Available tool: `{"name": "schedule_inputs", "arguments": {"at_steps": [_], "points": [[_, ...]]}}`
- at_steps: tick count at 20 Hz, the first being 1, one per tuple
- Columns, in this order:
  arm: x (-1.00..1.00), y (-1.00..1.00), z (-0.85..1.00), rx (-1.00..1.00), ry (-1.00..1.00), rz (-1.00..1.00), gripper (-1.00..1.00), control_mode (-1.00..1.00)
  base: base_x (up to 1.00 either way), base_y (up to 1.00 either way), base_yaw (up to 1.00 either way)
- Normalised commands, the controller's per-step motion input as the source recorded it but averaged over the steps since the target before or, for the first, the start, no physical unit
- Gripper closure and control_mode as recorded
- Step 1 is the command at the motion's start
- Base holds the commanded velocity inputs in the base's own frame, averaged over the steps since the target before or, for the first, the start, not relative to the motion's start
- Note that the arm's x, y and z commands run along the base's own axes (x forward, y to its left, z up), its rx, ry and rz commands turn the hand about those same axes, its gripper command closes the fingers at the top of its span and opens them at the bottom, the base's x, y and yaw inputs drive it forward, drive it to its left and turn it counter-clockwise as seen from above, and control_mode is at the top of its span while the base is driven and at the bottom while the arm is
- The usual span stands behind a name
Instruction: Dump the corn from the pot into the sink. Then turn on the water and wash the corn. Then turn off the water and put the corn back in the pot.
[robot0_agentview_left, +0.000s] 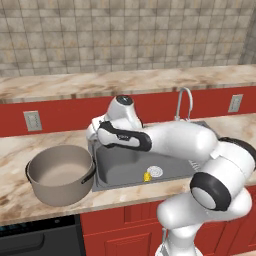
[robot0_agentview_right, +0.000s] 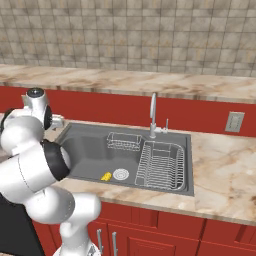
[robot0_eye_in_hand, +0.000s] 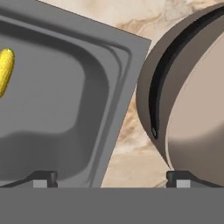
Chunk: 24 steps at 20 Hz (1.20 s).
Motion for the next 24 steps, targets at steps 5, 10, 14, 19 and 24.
{"name": "schedule_inputs", "arguments": {"at_steps": [5, 10, 14, 19, 24], "points": [[0.00, -0.30, 0.25, 0.00, 0.00, 0.00, -1.00, -1.00, 0.00, 0.00, 0.00], [0.00, -0.36, 0.06, 0.00, 0.04, 0.00, -1.00, -1.00, 0.00, 0.00, 0.00], [0.00, -0.56, 0.00, 0.00, 0.01, 0.00, -1.00, -1.00, 0.00, 0.00, 0.00], [0.00, -0.52, 0.00, 0.00, 0.00, 0.00, -1.00, -1.00, 0.00, 0.00, 0.00], [-0.02, -0.59, 0.00, 0.00, 0.00, 0.00, -1.00, -1.00, 0.00, 0.00, 0.00]]}}
